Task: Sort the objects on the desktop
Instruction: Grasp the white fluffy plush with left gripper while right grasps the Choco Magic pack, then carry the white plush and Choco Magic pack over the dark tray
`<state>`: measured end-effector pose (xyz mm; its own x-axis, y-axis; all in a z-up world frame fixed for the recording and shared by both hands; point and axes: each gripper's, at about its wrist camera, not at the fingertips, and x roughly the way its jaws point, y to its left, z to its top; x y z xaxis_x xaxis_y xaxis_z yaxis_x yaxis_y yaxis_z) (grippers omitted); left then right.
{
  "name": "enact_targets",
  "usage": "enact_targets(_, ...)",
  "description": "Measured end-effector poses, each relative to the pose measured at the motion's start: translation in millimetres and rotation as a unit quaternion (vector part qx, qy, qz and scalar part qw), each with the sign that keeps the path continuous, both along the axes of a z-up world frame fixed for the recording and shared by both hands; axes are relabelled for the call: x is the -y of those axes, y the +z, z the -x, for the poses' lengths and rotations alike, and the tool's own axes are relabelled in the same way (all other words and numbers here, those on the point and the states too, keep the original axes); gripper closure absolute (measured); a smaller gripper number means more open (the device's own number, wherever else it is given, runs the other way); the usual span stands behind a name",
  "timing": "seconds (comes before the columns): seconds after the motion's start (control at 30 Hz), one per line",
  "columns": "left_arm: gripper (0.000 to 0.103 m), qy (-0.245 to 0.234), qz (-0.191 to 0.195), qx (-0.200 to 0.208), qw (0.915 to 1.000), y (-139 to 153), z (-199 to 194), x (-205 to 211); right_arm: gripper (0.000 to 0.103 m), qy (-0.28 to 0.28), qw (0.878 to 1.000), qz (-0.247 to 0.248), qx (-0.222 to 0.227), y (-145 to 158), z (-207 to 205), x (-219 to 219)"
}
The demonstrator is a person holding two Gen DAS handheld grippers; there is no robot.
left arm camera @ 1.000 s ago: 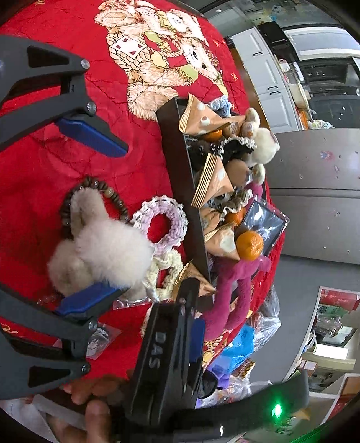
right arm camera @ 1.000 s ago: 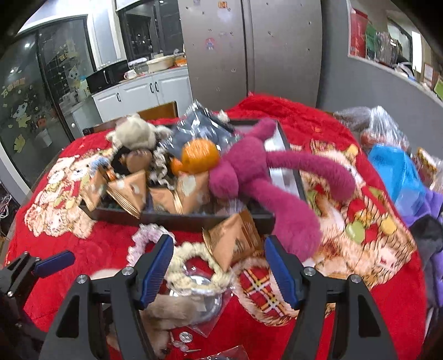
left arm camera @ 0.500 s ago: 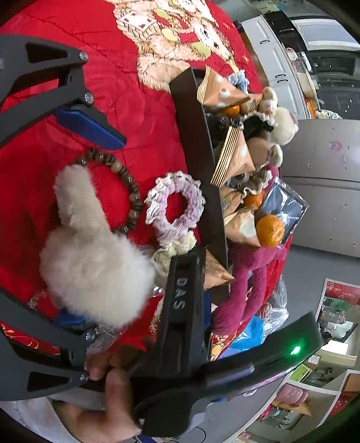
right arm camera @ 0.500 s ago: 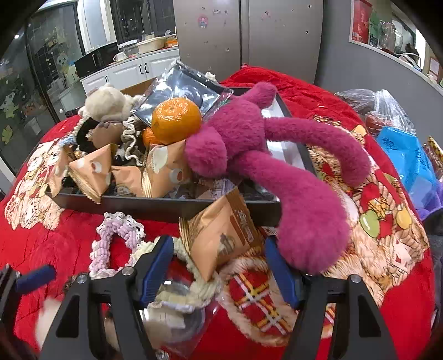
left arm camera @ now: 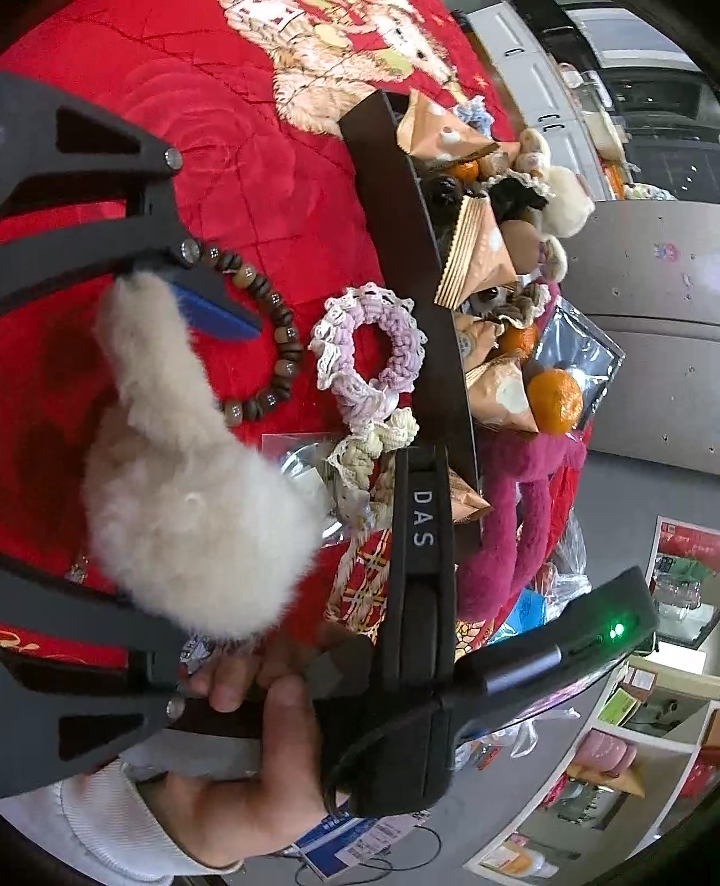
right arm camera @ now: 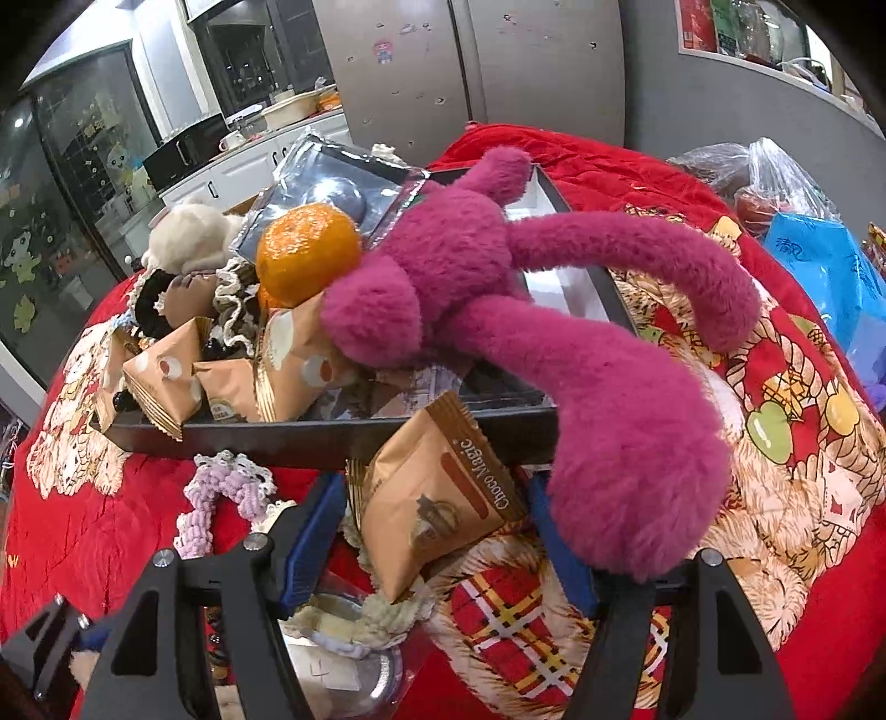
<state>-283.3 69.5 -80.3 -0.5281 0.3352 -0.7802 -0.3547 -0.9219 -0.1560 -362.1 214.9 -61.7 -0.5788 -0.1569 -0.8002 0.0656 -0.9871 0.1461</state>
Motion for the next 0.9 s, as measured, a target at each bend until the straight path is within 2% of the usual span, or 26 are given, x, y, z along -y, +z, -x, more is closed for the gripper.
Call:
enact_targets(0.07,0.037,-0.002,-0.002,-0.003,1.0000,1.1,0.1,1.5,0.039,-0.003,1.000,0.000,0.001,-0.6,0.4,-1.1)
enact_targets(0.1,0.038,-0.002,-0.005,-0.004,1.0000,1.7,0.4,2.4,0.047,-0.006,1.000,-0.002,0.001,-0.5,-0.1,-1.6)
enact_targets(0.17,0.041,0.000,-0.010,-0.005,0.9999,4.3,1.6,5.7,0.053,-0.012,1.000,-0.005,0.003,0.2,-1.6,-4.1)
enact_targets(0.3,0.046,0.002,-0.011,-0.010,0.9999,8.2,3.9,11.6,0.056,-0.021,1.000,0.000,0.007,0.3,-7.2,-11.4)
enact_targets(0.37,0.053,-0.001,-0.012,-0.012,0.9999,9.7,3.7,13.0,0.057,-0.025,1.000,0.001,0.008,2.5,-9.2,-13.9)
enact_targets(0.4,0.072,-0.002,-0.013,-0.011,0.9998,9.4,1.8,12.5,0.057,-0.026,1.000,0.003,0.007,4.6,-10.9,-15.5)
enact_targets(0.43,0.075,-0.003,-0.018,-0.010,0.9998,10.7,2.1,13.6,0.057,-0.027,1.000,0.005,0.005,6.8,-13.2,-16.0)
enact_targets(0.63,0.077,-0.001,-0.018,-0.014,0.9997,13.0,2.4,20.4,0.057,-0.023,1.000,0.006,-0.013,22.0,-25.7,-14.6)
enact_targets(0.7,0.077,-0.001,-0.018,-0.016,0.9997,14.4,-19.1,6.4,0.057,-0.019,1.000,0.008,-0.020,27.9,-29.8,-11.9)
enact_targets(0.9,0.077,0.008,-0.026,-0.019,0.9995,21.2,-21.2,12.5,0.057,-0.005,0.999,0.007,-0.035,41.6,-39.2,-1.6)
